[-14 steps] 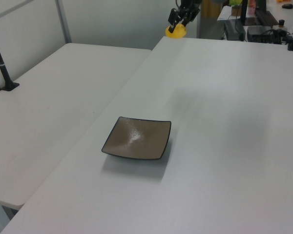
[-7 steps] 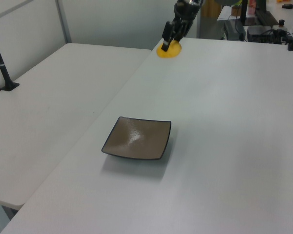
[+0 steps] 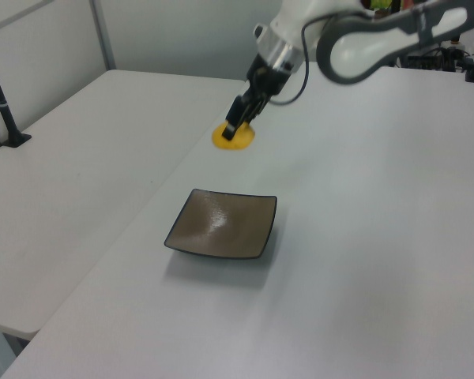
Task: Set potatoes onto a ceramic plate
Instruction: 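Lift the potato and carry it over the brown square plate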
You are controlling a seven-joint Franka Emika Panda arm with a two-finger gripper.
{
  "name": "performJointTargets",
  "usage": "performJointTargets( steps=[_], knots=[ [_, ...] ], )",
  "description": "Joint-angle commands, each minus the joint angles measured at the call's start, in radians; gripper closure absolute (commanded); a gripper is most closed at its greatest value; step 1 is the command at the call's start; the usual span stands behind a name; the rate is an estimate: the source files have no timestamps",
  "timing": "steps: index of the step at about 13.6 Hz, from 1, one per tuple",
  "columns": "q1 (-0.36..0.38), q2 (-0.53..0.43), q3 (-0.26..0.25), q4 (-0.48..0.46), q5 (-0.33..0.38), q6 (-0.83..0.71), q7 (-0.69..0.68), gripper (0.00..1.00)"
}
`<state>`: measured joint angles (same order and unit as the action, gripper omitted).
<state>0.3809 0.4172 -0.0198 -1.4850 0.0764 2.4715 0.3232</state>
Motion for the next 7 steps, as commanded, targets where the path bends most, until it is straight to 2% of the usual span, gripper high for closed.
performJointTargets(
  steps=[1,5,7],
  knots=[
    [0.055,0.074,-0.006,-0.006,-0.047,0.125,0.028,0.75],
    [0.091,0.164,-0.006,-0.006,-0.125,0.207,0.066,0.74],
    [0.105,0.213,-0.006,-0.006,-0.165,0.24,0.106,0.69]
  ],
)
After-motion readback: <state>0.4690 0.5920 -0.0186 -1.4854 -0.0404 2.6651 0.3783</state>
